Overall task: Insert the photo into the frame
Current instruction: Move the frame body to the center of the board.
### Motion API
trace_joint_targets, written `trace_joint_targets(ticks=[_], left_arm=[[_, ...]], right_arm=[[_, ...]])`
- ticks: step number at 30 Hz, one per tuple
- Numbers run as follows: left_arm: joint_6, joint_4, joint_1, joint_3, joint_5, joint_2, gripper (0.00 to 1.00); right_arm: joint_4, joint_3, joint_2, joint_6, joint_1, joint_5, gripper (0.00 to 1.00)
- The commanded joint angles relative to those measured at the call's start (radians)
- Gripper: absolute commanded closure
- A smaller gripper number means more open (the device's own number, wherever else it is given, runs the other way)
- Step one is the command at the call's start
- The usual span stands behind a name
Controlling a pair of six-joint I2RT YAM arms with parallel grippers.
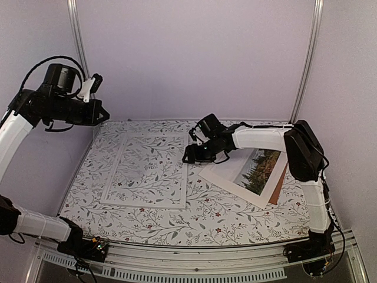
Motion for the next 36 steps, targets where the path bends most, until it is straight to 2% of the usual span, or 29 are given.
trace_joint_targets(ticks=[1,10,18,28,36], left_arm=[[0.026,-0.004,0.005,0.040,-0.050,-0.031,1.00],[0.053,0.043,0.005,0.075,-0.027,-0.043,1.00],[0.052,0.097,0.004,0.044,0.025,-0.042,1.00],[0.036,0.133,0.004,0.024,0.066,-0.028,1.00],[0.011,0.165,0.002,-0.007,0.102,-0.027,1.00]], right_arm=[[-0.092,0.102,0.097,0.037,0.040,0.130,0.31],[-0.176,0.186,0.204,0.046,0.076,0.229,0.37],[-0.272,0.176,0.197,0.037,0.078,0.365,0.58],[-0.271,-0.018,0.068,0.048,0.059,0.406,0.70],[-0.251,-0.172,-0.053,0.064,0.049,0.418,0.73]])
